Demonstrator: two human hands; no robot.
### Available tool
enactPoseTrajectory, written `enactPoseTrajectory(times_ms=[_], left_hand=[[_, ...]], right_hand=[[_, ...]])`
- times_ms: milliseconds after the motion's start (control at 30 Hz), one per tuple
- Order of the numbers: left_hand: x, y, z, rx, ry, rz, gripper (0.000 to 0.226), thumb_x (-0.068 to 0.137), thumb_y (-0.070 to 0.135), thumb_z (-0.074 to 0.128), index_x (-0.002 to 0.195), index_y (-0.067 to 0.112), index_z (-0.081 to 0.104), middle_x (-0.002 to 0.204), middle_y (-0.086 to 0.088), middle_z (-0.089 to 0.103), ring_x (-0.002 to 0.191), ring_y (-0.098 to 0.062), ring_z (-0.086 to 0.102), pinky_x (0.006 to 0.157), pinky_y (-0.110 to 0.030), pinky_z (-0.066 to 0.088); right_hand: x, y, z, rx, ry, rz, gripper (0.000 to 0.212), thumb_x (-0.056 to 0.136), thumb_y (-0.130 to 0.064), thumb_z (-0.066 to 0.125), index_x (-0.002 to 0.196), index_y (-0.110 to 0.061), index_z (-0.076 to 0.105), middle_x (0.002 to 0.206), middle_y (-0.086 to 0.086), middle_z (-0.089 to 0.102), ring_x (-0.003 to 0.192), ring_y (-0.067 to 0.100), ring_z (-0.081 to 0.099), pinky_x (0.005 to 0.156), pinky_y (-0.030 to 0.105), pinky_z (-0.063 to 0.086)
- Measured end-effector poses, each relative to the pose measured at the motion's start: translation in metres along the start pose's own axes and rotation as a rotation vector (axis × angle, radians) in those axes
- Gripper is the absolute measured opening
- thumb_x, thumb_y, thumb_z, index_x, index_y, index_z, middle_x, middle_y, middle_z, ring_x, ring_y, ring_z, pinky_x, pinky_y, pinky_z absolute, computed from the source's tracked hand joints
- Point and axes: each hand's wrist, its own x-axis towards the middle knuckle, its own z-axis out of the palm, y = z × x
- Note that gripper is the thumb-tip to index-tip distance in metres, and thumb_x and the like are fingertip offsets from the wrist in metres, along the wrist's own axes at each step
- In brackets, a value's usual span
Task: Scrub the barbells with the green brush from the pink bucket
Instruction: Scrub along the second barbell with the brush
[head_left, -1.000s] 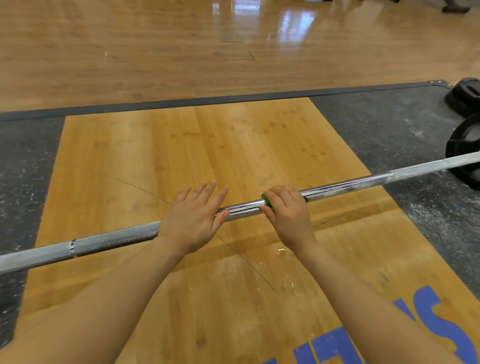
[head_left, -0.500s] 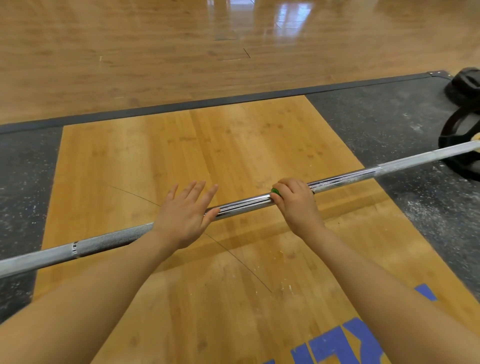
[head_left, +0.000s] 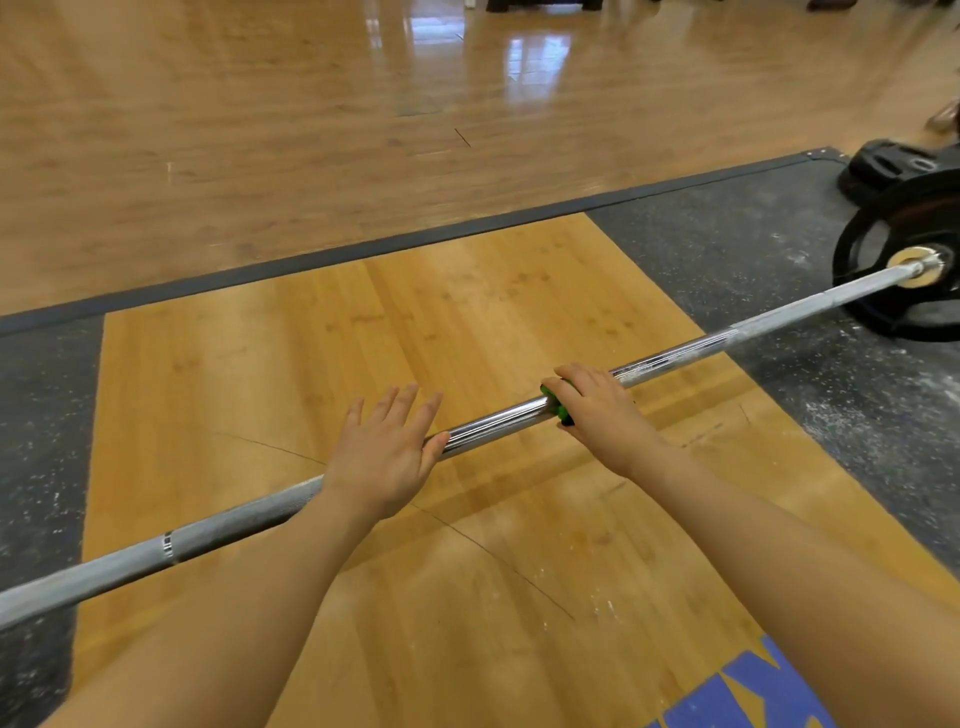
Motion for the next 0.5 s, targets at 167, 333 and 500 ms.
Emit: enactPoseTrajectory(times_ms=[167,333,500], left_hand=[[0.009,-0.007,-0.004,-0.014,-0.042,0.022,0.075,0.085,0.061,-0.015,0.153,0.032,0.002,0.161,-0.001,0.009,0.148,-0.022,0.008,0.117,-0.048,0.008],[0.017,-0.012,-0.007,-0.023,-0.072,0.0,0.064,0.094,0.059,0.005,0.153,0.033,0.005,0.161,-0.002,0.008,0.147,-0.023,0.008,0.116,-0.05,0.01],[0.021,-0.014,-0.01,-0.022,-0.107,-0.057,0.062,0.095,0.059,0.006,0.152,0.035,0.005,0.161,-0.001,0.005,0.147,-0.023,0.007,0.116,-0.051,0.01]], right_hand=[[-0.005,-0.011,-0.017,0.061,0.119,0.041,0.058,0.068,-0.001,0.082,0.122,-0.001,0.06,0.12,0.019,0.059,0.11,0.039,0.058,0.086,0.046,0.05],[-0.009,0.009,-0.036,-0.003,0.078,0.013,0.06,0.067,0.002,0.082,0.122,0.004,0.058,0.121,0.024,0.058,0.11,0.043,0.057,0.084,0.052,0.053],[-0.001,0.039,-0.046,0.024,0.128,0.006,0.063,0.062,0.006,0.084,0.12,0.006,0.059,0.116,0.025,0.059,0.104,0.044,0.059,0.086,0.05,0.051]])
